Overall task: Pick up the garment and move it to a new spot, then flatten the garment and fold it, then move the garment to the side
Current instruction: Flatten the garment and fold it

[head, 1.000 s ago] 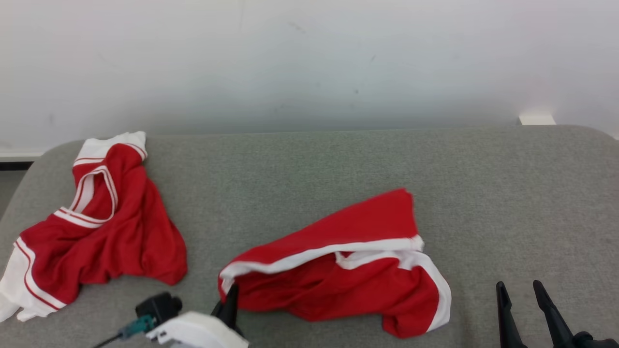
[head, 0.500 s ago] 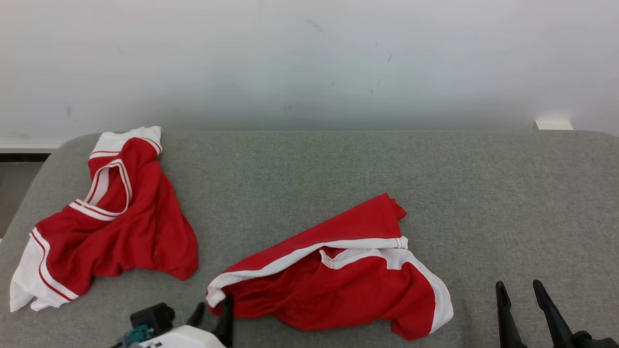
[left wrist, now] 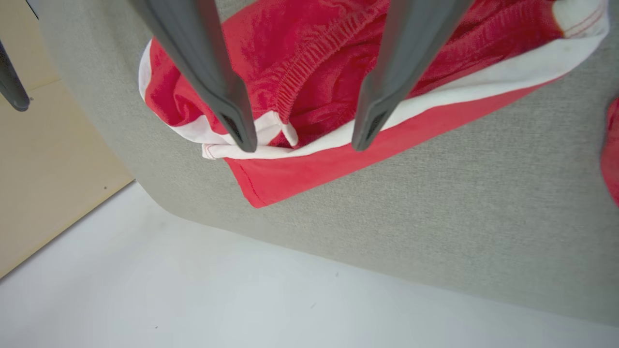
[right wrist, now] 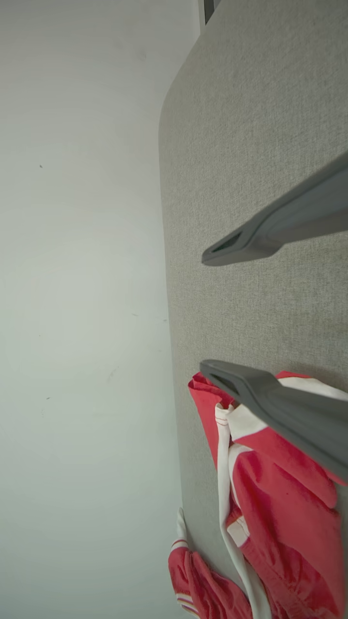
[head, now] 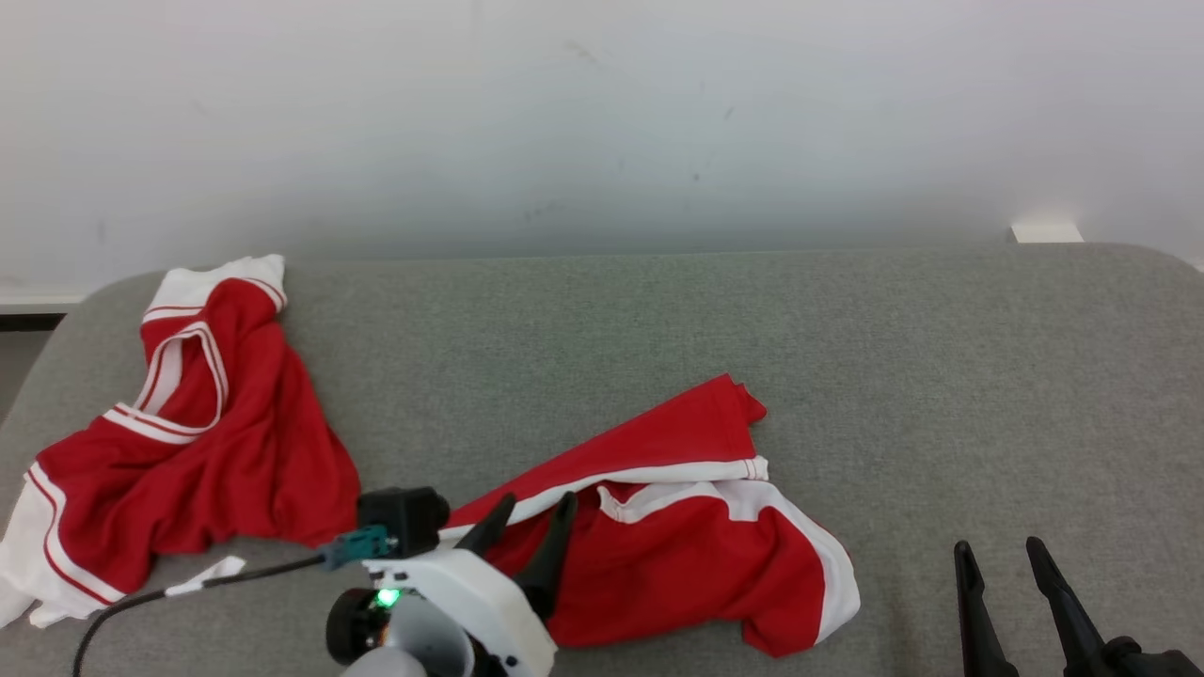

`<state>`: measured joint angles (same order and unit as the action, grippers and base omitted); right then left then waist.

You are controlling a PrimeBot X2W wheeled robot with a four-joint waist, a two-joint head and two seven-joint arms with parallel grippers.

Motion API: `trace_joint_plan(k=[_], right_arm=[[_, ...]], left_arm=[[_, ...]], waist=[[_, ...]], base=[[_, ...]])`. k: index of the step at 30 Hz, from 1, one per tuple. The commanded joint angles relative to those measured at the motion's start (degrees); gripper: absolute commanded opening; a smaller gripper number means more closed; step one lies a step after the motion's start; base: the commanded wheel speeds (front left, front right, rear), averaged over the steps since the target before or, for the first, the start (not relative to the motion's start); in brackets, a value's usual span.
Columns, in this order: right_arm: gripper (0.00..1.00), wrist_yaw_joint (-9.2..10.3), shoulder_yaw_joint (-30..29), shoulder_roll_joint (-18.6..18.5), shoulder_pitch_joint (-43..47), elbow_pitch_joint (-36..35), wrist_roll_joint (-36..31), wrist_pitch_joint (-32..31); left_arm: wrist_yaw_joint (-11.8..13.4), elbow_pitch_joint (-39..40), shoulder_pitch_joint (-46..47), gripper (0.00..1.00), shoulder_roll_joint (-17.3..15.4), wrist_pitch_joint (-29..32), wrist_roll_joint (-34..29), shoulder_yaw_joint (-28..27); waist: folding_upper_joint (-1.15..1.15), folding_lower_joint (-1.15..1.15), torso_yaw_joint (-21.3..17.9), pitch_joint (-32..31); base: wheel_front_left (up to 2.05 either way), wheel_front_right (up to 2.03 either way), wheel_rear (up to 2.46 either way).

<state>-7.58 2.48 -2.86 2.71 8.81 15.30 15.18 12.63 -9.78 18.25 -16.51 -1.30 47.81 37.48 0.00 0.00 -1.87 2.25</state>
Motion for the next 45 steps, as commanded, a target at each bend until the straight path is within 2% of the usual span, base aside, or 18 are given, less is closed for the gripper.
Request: trace_joint_plan(k=[1,5,13,16,23,25,26,27,28,29,30,37,43,45], right_arm=[[1.0,0.16,0.2,-0.1,-0.5,-0.2,0.4,-0.1],[1.0,0.17,0.0,-0.1,-1.1,-0.5,0.4,-0.1],[1.0,0.17,0.2,-0.1,-1.7,-0.6,1.1,-0.1],[1.0,0.17,0.5,-0.1,-2.1,-0.5,1.5,-0.1],[1.0,0.17,1.0,-0.1,-2.8,-0.3,1.4,-0.1],[1.0,0.17,1.3,-0.1,-3.1,-0.2,1.4,-0.1],[1.0,0.17,1.3,-0.1,-3.4,-0.1,1.4,-0.1],[1.0,0.17,1.3,-0.1,-3.6,-0.2,1.4,-0.1],[1.0,0.17,1.4,-0.1,-3.8,-0.1,1.5,-0.1],[1.0,0.17,1.4,-0.1,-3.8,-0.1,1.6,-0.1],[1.0,0.17,1.6,-0.1,-3.8,0.0,1.7,-0.1],[1.0,0.17,1.7,-0.1,-3.6,0.2,2.4,-0.1],[1.0,0.17,1.9,-0.1,-3.3,0.5,2.5,-0.1],[1.0,0.17,2.1,-0.1,-3.4,0.5,2.5,-0.1]], left_arm=[[0.0,0.1,0.9,1.0,0.5,2.1,0.6,0.7],[-0.7,-1.5,3.5,1.0,1.3,8.4,1.5,3.3],[0.6,-9.8,8.7,1.0,1.0,12.2,-0.6,4.7],[-1.0,-12.5,10.1,1.0,1.9,13.4,0.7,4.8],[-2.7,-17.1,12.2,0.99,3.3,14.7,2.2,4.8],[-3.3,-18.5,13.3,0.89,3.6,14.9,2.3,4.5],[-3.6,-19.3,13.8,0.76,3.7,15.0,2.7,4.4],[-4.0,-20.0,14.3,0.49,3.9,15.2,3.0,4.2],[-4.5,-20.5,14.7,0.41,4.1,15.3,3.3,4.0],[-5.0,-21.1,15.0,0.09,4.2,15.4,3.7,3.9],[-5.7,-21.6,15.5,0.0,3.9,15.8,3.6,4.2],[-10.3,-17.1,20.3,0.0,3.1,17.8,7.3,1.4],[-10.4,-12.2,29.8,0.0,3.2,19.2,9.3,-2.9],[-10.1,-11.8,33.6,0.0,3.9,17.9,9.0,-4.3]], waist=[[0.0,0.0,-0.9,0.4],[0.0,0.0,-2.5,1.1],[0.0,0.0,-4.7,3.0],[0.0,0.0,-5.4,3.7],[0.0,0.0,-6.5,4.5],[0.0,0.0,-7.0,4.8],[0.0,0.0,-7.2,4.9],[0.0,0.0,-7.5,5.0],[0.0,0.0,-7.7,5.1],[0.0,0.0,-8.0,5.1],[0.0,0.0,-8.3,5.2],[0.0,0.0,-10.5,4.7],[0.0,0.0,-12.5,3.8],[0.0,0.0,-13.2,3.6]], base=[[0.0,0.0,0.0],[0.0,0.0,0.0],[0.0,0.0,0.0],[0.0,0.0,0.0],[0.0,0.0,0.0],[0.0,0.0,0.0],[0.0,0.0,0.0],[0.0,0.0,0.0],[0.0,0.0,0.0],[0.0,0.0,0.0],[0.0,0.0,0.0],[0.0,0.0,0.0],[0.0,0.0,0.0],[0.0,0.0,0.0]])
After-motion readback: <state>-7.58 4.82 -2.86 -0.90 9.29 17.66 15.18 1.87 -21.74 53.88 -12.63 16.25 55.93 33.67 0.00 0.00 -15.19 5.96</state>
